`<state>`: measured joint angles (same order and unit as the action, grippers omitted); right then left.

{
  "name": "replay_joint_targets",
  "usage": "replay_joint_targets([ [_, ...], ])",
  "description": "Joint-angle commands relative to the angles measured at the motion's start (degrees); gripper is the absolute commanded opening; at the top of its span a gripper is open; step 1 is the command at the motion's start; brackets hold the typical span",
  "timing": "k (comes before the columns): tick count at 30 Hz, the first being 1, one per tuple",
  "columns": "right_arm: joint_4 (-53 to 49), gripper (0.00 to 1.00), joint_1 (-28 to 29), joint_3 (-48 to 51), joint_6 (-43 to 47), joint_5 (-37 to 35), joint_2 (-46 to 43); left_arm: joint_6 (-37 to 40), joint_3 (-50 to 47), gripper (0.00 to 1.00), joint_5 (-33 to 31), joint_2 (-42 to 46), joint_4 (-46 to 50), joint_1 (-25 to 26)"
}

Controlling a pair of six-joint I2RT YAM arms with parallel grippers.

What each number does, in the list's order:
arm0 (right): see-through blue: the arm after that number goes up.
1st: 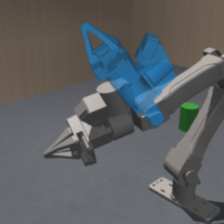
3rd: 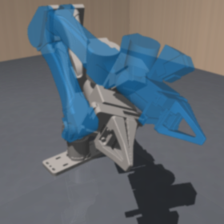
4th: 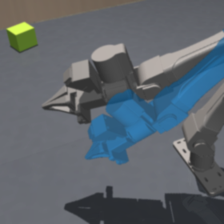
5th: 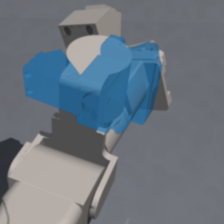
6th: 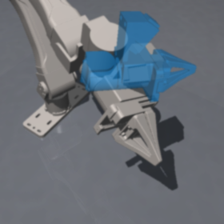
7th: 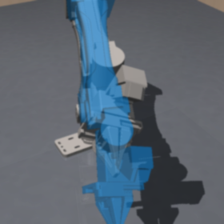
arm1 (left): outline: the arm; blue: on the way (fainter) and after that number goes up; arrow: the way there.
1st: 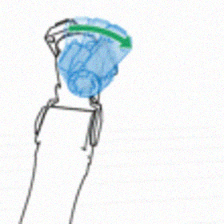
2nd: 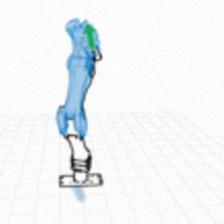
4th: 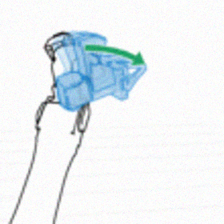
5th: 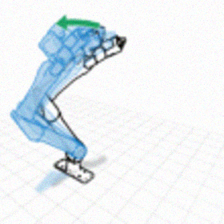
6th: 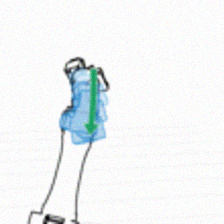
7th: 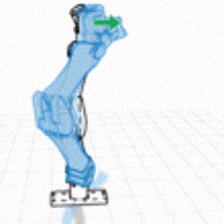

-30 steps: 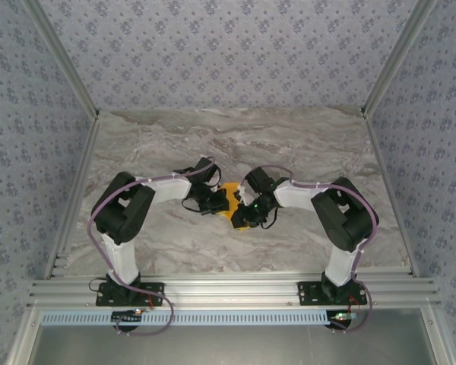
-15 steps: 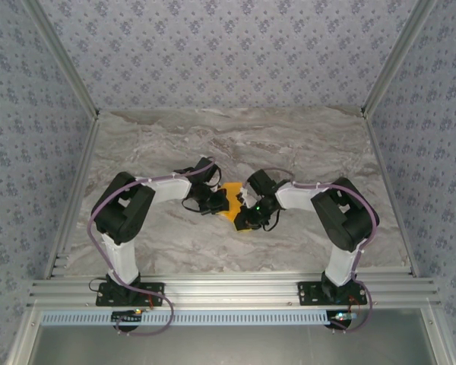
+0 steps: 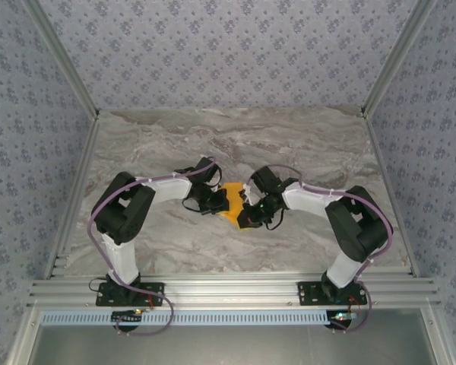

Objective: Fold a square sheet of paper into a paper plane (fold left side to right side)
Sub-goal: Third fold the triangle at the center of the table.

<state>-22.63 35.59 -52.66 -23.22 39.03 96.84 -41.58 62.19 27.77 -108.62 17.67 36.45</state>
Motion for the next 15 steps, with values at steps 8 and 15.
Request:
replay_joint_targets([
  [8,1.64,0.00,-0.45,-3.03,-5.32,-5.06,8.03,0.74,-0.86,0.00,-5.45,-2.41,6.64,0.28],
  [15,0.61,0.00,-0.94,1.14,-7.19,-7.90,9.47,0.55,0.07,0.00,-5.27,-0.28,5.12,0.27],
])
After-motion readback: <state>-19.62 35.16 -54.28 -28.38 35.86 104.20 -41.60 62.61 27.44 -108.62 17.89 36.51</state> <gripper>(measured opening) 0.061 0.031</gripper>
